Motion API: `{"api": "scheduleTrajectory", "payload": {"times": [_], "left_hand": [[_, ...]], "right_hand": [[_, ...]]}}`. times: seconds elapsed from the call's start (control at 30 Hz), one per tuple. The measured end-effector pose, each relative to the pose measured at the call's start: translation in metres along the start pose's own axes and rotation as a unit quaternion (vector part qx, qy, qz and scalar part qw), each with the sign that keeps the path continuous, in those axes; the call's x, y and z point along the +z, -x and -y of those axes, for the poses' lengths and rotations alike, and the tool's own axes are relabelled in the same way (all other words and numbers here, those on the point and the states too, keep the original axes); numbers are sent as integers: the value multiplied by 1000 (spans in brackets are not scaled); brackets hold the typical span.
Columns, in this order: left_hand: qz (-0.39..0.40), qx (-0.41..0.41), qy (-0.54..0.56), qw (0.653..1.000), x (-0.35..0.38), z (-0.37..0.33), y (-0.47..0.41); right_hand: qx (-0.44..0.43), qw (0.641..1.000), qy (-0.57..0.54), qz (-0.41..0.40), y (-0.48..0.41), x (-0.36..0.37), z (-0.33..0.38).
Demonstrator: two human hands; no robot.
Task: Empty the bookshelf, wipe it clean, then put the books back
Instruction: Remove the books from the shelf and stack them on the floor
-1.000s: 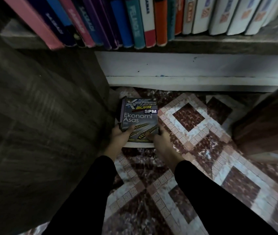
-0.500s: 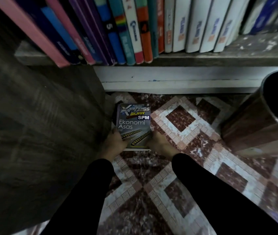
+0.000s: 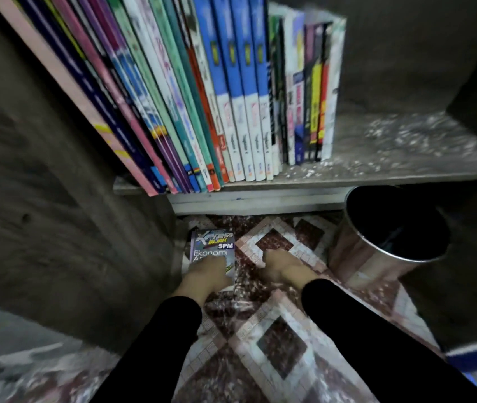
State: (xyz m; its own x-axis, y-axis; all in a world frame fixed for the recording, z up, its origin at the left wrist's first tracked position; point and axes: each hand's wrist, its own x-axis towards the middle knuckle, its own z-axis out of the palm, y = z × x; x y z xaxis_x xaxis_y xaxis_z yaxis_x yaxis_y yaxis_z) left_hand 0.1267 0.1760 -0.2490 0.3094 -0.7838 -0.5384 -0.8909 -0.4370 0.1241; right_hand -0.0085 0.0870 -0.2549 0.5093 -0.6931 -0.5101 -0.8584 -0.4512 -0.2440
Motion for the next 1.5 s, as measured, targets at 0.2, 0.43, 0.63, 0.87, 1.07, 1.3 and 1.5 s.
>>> {"api": "scheduleTrajectory", "payload": {"times": [0.2,0.43,0.63,0.87,1.07,1.3,1.5], "left_hand": [[-67,52,-41,996,-46,-55,53],[-233,164,-58,957,-116,-99,102],[-456,213,-124,855,-186,-124,113],[-531,131,-178,818,-237,-138,107],[-529,119,-178,821,-241,-138,94],[-577,116,-155,794,-235,-137,83],[-587,120,-143,788,-231,-136,79]], "right_hand": [[-31,997,22,-70,55,-51,-7],[-61,977,-37,-199,108,-121,-24],[-69,925,-95,-361,118,-178,-32],[-82,910,-141,-382,88,-213,-34],[-113,913,-179,-348,73,-219,-33],[-140,906,-171,-361,67,-220,-41],[-145,897,-168,-381,63,-214,-42]]}}
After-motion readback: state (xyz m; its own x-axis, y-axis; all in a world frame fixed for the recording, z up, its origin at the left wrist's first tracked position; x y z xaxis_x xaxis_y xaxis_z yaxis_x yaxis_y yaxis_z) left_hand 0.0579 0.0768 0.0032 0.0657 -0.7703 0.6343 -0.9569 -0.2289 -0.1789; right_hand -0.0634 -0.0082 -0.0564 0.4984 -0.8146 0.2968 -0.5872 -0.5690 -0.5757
